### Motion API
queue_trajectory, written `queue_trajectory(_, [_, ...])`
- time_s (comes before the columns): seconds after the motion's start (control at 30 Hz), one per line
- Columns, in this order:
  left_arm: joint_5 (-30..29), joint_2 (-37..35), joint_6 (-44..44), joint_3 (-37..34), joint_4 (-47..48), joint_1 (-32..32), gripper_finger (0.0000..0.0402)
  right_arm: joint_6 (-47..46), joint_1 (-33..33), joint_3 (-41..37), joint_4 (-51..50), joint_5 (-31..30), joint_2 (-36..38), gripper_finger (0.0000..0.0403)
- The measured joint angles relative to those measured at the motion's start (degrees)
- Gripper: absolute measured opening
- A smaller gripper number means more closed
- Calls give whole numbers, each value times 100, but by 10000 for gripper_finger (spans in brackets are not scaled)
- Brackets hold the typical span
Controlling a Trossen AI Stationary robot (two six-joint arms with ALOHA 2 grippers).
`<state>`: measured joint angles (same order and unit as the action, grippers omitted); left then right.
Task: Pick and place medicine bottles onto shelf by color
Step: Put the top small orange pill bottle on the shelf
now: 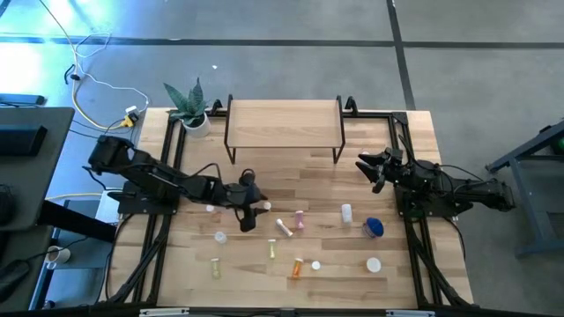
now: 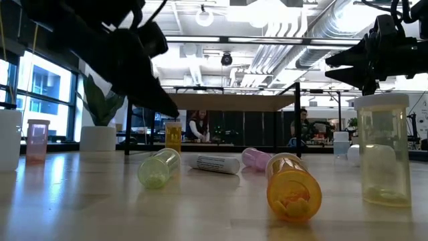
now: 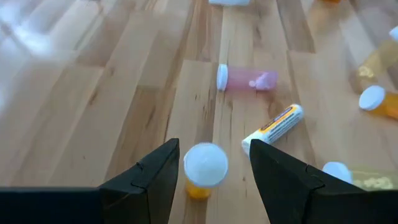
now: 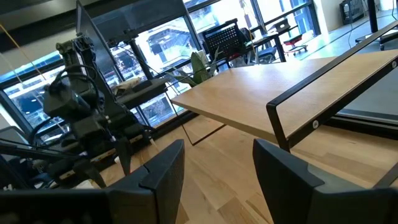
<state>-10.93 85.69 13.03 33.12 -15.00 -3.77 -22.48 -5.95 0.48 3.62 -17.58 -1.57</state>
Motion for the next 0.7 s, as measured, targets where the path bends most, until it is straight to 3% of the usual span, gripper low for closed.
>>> queue_trajectory(0.53, [-25,593,330,-1,-337,0,188,0,-1,-1,0,-2,1,181])
queue_trajectory(0.7, [-23,673,454,-2,-505,0,166,0,-1,-1,2,0,1,181])
